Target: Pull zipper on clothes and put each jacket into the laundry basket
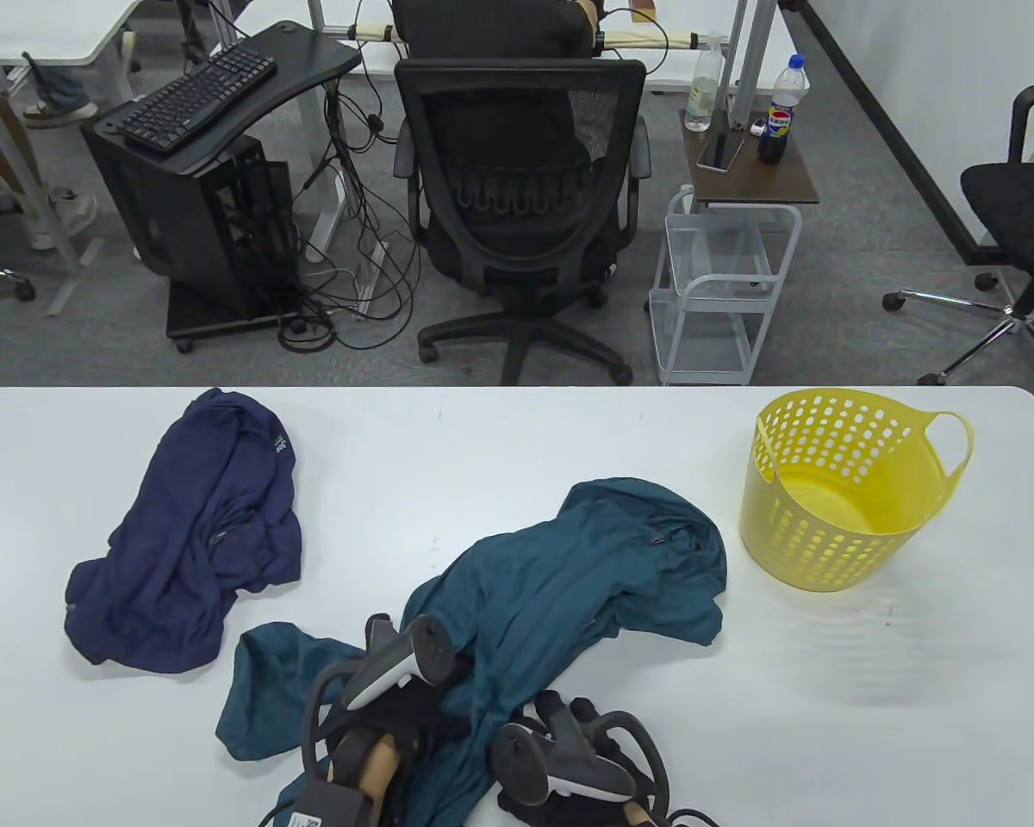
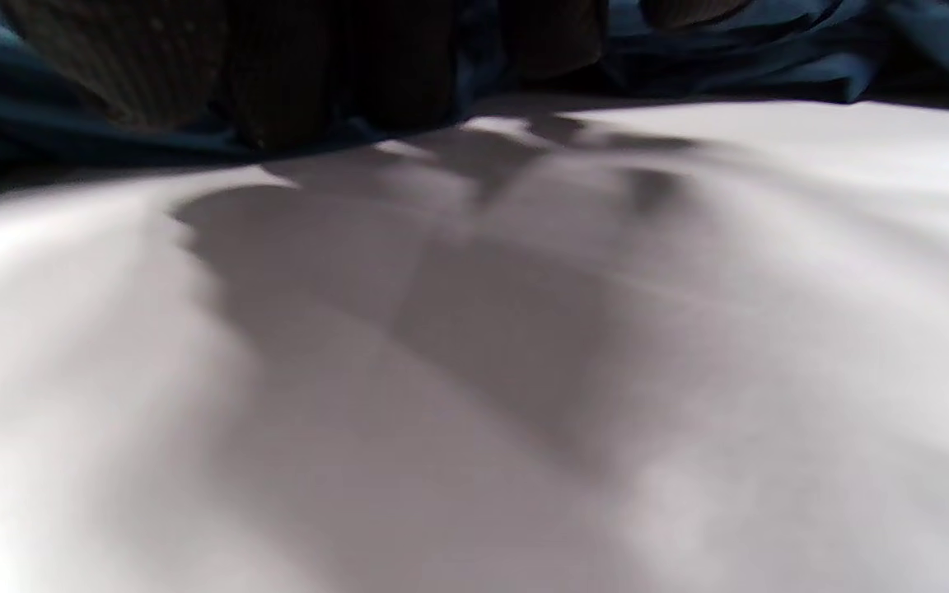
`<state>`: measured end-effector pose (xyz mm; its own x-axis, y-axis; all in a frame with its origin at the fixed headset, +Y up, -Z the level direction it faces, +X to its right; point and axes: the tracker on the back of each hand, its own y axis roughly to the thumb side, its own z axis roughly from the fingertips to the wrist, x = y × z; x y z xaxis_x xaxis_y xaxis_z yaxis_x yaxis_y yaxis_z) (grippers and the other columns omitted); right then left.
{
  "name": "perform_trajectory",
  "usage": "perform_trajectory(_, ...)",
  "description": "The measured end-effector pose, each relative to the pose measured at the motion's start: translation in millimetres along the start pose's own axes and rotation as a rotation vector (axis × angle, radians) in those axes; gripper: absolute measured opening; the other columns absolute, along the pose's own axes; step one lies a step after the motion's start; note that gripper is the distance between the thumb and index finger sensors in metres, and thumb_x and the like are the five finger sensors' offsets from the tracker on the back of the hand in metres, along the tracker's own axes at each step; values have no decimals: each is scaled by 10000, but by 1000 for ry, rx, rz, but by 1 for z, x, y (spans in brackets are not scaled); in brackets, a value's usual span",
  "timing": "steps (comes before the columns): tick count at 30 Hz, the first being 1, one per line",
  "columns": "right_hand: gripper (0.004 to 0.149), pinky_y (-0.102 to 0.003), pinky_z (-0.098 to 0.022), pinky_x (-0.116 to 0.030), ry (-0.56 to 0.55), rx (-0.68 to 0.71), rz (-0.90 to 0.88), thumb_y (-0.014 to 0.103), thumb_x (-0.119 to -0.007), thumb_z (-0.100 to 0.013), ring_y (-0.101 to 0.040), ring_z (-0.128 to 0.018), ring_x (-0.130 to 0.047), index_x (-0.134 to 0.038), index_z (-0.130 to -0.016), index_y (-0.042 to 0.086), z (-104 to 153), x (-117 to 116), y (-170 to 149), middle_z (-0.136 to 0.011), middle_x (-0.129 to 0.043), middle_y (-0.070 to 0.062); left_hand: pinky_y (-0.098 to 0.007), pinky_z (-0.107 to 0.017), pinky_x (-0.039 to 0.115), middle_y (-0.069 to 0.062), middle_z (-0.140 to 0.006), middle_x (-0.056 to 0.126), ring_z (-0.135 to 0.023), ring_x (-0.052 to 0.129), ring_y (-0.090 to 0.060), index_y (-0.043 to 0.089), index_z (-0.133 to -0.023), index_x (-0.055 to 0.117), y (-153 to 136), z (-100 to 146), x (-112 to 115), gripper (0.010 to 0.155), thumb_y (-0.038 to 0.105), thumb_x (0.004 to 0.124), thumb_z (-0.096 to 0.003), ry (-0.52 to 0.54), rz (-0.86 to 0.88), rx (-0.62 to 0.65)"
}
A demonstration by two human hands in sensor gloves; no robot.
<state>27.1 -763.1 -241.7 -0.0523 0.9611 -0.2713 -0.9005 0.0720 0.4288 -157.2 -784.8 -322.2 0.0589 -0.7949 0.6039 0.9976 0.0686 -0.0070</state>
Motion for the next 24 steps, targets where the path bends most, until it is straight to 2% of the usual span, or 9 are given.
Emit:
perform_trajectory(2, 439, -637, -732, -432, -15, -41, 6, 538, -742, -469, -381, -1070, -482, -779, -889, 415, 2, 3, -9, -1127, -660, 120, -597, -739, 169, 130, -1160, 18, -989, -138, -315, 635, -979, 386, -1, 0, -1, 676, 678, 625, -348, 17, 19, -24)
perform_trajectory(11, 419, -624, -734, -446, 25, -367, -14, 556, -780, -454, -321, -1082, -540, -902, -804, 362, 16, 15, -88, -1069, -771, 180, -594, -745, 206, 110, -1179, 90, -1012, -87, -314, 602, -990, 441, 9, 7, -1, 646, 653, 621, -372, 98, 32, -121)
perform_trajectory(14, 429, -626, -737, -435, 43, -485, -7, 545, -779, -454, -316, -1086, -531, -946, -760, 296, 19, 16, -113, -1070, -763, 175, -594, -743, 242, 101, -1188, 143, -1023, -47, -320, 578, -995, 465, 22, 14, 1, 645, 655, 618, -373, 131, -52, -123)
perform_trajectory(15, 428, -621, -737, -439, 42, -486, 0, 555, -769, -453, -305, -1088, -530, -939, -759, 308, 19, 16, -118, -1070, -756, 184, -594, -743, 252, 99, -1190, 158, -1027, -36, -322, 572, -994, 481, 27, 17, 1, 643, 659, 618, -372, 143, -85, -117)
perform_trajectory(17, 445, -617, -729, -463, -35, -472, -19, 565, -762, -448, -306, -1077, -554, -937, -768, 310, 21, 14, -123, -1049, -803, 150, -595, -743, 267, 100, -1196, 188, -1034, -17, -323, 548, -993, 544, 38, 24, 1, 640, 666, 624, -368, 174, -120, -90)
perform_trajectory(18, 484, -618, -724, -475, -88, -460, -17, 577, -761, -437, -319, -1069, -570, -918, -803, 303, 24, 13, -120, -1038, -835, 114, -597, -745, 268, 99, -1198, 203, -1039, -10, -322, 539, -989, 574, 45, 28, 1, 638, 665, 635, -366, 185, -130, -71)
perform_trajectory(21, 629, -604, -718, -521, -105, -340, -132, 671, -746, -410, -363, -1036, -607, -812, -924, 315, 24, 11, -107, -1074, -784, 74, -591, -753, 297, 105, -1205, 259, -1060, 35, -314, 537, -971, 617, 58, 31, 3, 628, 654, 681, -358, 210, -141, -38)
perform_trajectory(23, 638, -620, -718, -482, -65, -308, -268, 618, -833, -389, -389, -1024, -554, -792, -936, 293, 14, 1, -94, -1061, -742, 36, -578, -763, 323, 118, -1204, 333, -1079, 85, -299, 548, -932, 649, 63, 31, 3, 594, 618, 745, -350, 249, -160, -35)
perform_trajectory(24, 621, -624, -720, -472, -54, -324, -210, 569, -878, -378, -391, -1015, -545, -774, -927, 299, 9, -3, -87, -1049, -709, 29, -571, -764, 349, 123, -1199, 376, -1086, 134, -296, 555, -897, 672, 64, 31, 2, 563, 611, 762, -345, 270, -179, -27)
